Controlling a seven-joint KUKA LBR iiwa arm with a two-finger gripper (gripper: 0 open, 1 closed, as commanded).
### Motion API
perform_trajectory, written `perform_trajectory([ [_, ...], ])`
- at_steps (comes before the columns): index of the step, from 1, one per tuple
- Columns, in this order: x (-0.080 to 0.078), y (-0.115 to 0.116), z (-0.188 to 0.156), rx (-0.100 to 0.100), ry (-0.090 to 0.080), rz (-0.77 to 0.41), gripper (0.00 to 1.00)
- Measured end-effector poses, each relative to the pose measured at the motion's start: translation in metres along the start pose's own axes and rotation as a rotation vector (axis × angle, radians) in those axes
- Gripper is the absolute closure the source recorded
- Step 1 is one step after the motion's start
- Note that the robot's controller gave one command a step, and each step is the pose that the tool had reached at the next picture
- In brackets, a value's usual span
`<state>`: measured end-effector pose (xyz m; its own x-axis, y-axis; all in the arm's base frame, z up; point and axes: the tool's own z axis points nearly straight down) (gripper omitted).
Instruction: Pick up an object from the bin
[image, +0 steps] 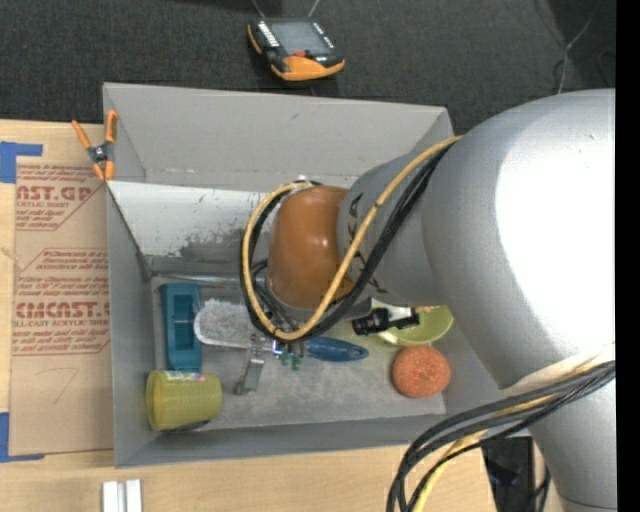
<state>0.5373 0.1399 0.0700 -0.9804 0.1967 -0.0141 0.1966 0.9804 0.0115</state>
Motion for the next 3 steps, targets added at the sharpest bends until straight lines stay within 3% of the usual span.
perform_trajectory([
  [1,-0.016,0.001,0.000,0.006,0.017,-0.088,1.00],
  [2,-0.016,0.001,0.000,0.006,0.017,-0.088,1.00],
  [3,-0.013,0.001,-0.038,0.010,0.029,-0.088,1.00],
])
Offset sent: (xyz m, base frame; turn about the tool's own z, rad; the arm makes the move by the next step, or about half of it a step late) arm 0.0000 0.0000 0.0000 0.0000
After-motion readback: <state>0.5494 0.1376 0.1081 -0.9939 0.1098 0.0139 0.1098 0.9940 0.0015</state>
